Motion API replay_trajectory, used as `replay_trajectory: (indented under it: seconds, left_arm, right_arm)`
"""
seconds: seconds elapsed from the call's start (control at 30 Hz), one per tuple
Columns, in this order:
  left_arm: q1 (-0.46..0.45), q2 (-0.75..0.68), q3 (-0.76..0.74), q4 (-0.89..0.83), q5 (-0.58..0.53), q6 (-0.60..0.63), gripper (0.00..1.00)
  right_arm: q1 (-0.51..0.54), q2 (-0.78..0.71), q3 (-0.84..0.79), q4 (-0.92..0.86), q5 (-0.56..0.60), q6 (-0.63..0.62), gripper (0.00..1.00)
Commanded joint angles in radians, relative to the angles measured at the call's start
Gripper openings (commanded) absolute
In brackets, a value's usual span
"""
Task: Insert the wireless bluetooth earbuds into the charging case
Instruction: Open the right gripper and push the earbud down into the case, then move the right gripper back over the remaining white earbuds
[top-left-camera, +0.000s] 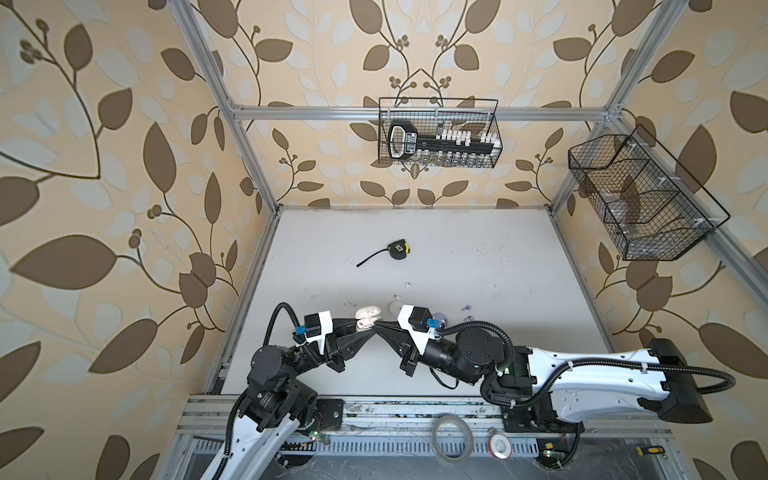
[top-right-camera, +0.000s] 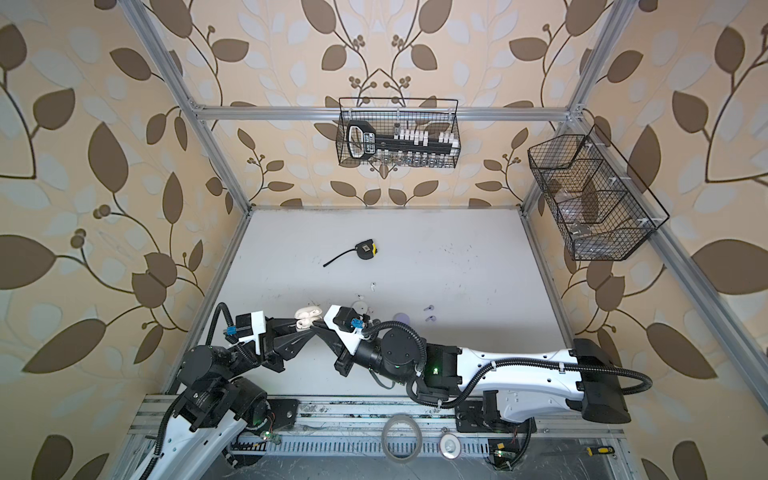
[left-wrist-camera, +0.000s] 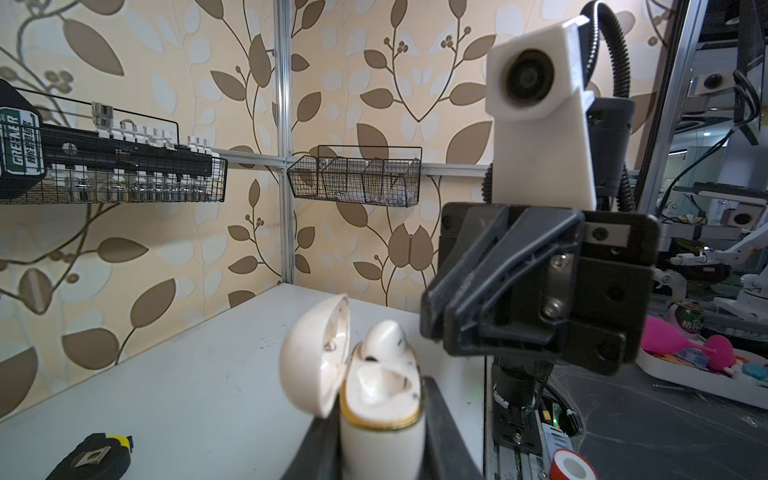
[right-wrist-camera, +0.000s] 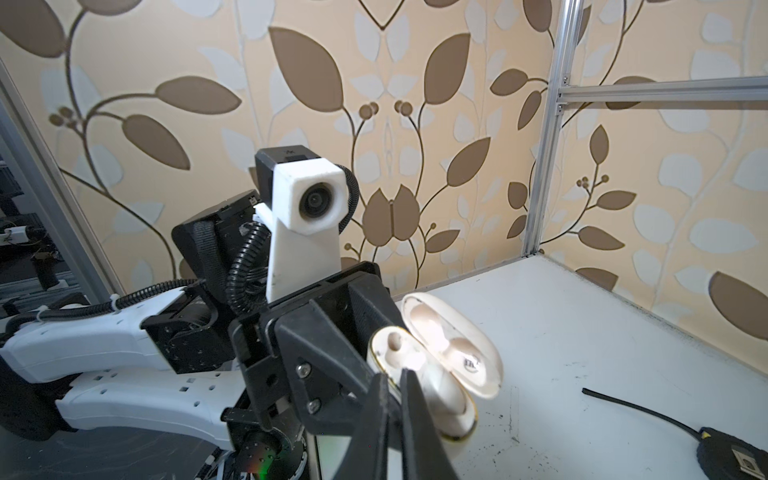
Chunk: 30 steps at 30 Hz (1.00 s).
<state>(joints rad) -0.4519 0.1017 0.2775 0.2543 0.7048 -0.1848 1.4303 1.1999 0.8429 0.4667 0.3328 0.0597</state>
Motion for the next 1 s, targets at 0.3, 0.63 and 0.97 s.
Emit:
replay_trajectory:
  seconds: [0.3, 0.63, 0.97]
  left_arm:
    - [0.000, -0.036, 0.055, -0.050, -0.052, 0.071, 0.00]
    - [0.000, -0.075, 0.111, -0.238, -0.135, 0.133, 0.00]
    - [0.000, -0.077, 0.116, -0.253, -0.138, 0.131, 0.00]
  right_arm:
    - [-0.030, -0.181, -0.074, 0.003, 0.238, 0.117, 0.19]
    - [-0.350, -0.116, -0.119, -0.479, 0.147, 0.680, 0.26]
    - [-0.462, 0.259, 0.064, -0.703, -0.059, 0.606, 0.34]
